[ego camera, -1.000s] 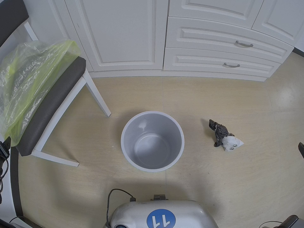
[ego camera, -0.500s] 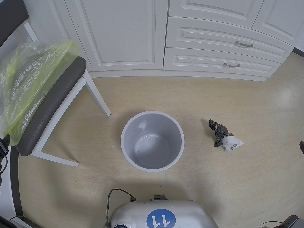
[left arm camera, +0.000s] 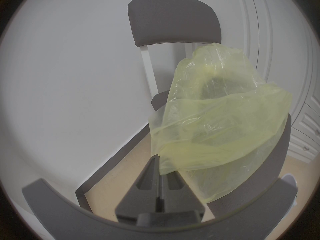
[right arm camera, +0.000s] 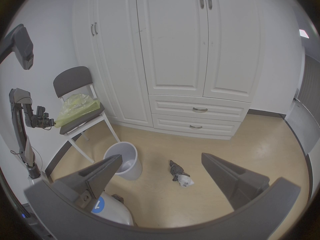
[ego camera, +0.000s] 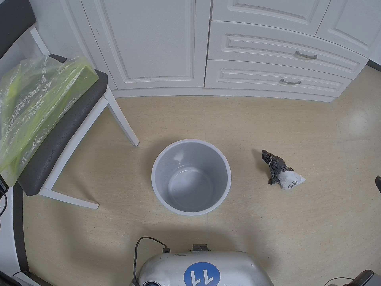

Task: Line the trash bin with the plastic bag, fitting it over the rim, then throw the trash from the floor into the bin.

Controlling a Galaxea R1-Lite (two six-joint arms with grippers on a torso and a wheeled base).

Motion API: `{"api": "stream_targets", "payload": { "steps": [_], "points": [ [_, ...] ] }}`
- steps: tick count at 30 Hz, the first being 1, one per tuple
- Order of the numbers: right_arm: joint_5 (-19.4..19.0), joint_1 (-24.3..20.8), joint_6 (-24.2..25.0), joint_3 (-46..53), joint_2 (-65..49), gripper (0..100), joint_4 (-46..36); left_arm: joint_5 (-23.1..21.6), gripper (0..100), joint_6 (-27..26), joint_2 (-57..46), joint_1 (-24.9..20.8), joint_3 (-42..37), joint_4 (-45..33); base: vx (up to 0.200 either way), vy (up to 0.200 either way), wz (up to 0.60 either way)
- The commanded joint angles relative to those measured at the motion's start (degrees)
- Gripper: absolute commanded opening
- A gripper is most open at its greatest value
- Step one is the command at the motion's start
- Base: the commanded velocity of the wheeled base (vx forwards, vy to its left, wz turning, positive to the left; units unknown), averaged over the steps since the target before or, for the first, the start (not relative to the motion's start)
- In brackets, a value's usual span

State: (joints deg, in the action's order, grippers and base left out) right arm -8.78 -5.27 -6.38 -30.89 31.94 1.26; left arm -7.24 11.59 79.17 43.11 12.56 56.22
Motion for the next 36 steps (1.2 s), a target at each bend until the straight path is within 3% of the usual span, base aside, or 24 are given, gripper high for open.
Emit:
{"api": "stream_targets", "payload": {
  "steps": [1, 8, 9, 13, 15, 17, 18, 20, 21, 25, 26, 29, 34, 36],
  "points": [
    [0.08, -0.01, 0.4, -0.05, 3.13, 100, 0.06, -0.58, 0, -0.96, -4.02, -0.83, -0.16, 0.03, 0.0, 0.0, 0.0],
    [0.08, -0.27, 2.42, 0.04, 6.38, 100, 4.28, -6.21, 0, -0.52, -12.63, -4.26, -1.66, -0.32, 0.0, 0.0, 0.0],
    [0.16, -0.62, 4.0, -0.05, 7.35, 100, 5.16, -8.49, 0, -0.34, -14.3, -6.28, -2.27, -0.24, 0.0, 0.0, 0.0],
    [0.25, -1.06, 5.94, -0.05, 8.23, 100, 6.74, -8.75, 0, 0.71, -16.06, -11.03, -1.22, 0.11, 0.0, 0.0, 0.0],
    [0.34, -1.68, 7.69, -0.13, 9.46, 100, 8.41, -8.67, 0, 2.82, -18.96, -17.27, 1.42, -0.32, 0.0, 0.0, 0.0],
    [0.34, -1.85, 8.49, -0.13, 9.9, 100, 9.2, -8.67, 0, 3.17, -19.93, -19.81, 2.12, -0.5, 0.0, 0.0, 0.0],
    [0.6, -3.79, 9.54, -0.22, 9.98, 100, 10.35, -8.49, 0, 3.26, -21.16, -24.74, 3.88, -0.5, 0.0, 0.0, 0.0],
    [0.69, -5.28, 9.63, -0.31, 10.07, 100, 10.61, -8.23, 0, 3.17, -21.16, -26.85, 5.2, -0.59, 0.0, 0.0, 0.0],
    [1.39, -8.97, 9.54, -1.45, 10.86, 100, 10.7, -6.73, 0, 3.26, -20.54, -31.33, 8.8, -0.94, 0.0, 0.0, 0.0],
    [3.86, -12.49, 10.15, -5.32, 15.87, 100, 10.87, -2.87, 0, 3.26, -19.66, -37.92, 11.44, -1.82, 0.0, 0.0, 0.0],
    [5.35, -14.25, 11.03, -7.52, 19.92, 100, 11.93, 0.12, 0, 2.73, -18.96, -41.88, 11.61, -1.64, 0.0, 0.0, 0.0],
    [8.6, -18.99, 15.34, -9.19, 27.12, 100, 17.55, 3.99, 0, 2.73, -17.29, -44.78, 12.84, -1.38, 0.0, 0.0, 0.0],
    [19.15, -27.96, 23.07, -6.64, 34.68, 100, 28.63, 8.65, 0, 2.65, -14.57, -47.41, 13.9, -1.12, 0.0, 0.0, 0.0],
    [20.38, -29.27, 23.95, -6.2, 37.32, 100, 31.97, 9.44, 0, 2.47, -14.57, -49.7, 14.07, -1.12, 0.0, 0.0, 0.0]
  ]
}}
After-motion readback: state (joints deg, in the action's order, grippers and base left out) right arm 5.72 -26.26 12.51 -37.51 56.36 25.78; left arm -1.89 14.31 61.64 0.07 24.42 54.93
